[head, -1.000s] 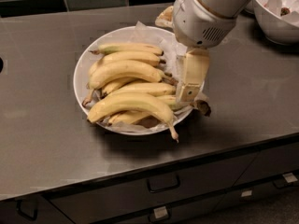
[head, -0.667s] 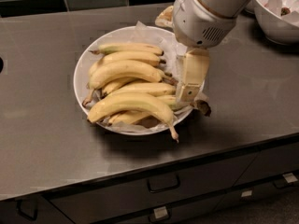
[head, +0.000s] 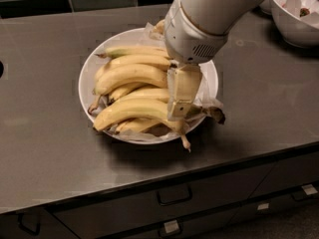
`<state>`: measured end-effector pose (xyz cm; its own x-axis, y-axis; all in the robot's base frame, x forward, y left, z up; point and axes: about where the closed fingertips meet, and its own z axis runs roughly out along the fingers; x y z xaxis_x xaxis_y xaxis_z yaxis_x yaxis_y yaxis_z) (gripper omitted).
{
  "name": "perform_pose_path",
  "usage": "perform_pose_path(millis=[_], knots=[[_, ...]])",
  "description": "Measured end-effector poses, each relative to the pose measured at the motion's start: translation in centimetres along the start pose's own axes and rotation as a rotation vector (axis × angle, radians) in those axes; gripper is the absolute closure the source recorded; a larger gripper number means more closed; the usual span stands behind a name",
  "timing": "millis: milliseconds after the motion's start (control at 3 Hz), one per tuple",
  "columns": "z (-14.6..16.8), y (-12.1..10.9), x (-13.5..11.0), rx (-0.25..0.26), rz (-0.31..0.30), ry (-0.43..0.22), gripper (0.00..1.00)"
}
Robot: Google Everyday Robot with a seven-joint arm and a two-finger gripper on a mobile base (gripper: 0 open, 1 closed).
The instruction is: Pick banana from white bowl
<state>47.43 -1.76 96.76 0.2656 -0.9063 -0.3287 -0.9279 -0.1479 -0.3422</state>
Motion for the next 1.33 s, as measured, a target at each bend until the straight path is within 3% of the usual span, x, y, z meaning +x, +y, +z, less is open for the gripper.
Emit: perform_pose_path(millis=[333,1333], knots=[[0.5,-0.2,-0.6,-0.014,-0.013,0.014,0.13],[0.7,3.2,-1.3,-0.099,-0.021,0.045,0.19]])
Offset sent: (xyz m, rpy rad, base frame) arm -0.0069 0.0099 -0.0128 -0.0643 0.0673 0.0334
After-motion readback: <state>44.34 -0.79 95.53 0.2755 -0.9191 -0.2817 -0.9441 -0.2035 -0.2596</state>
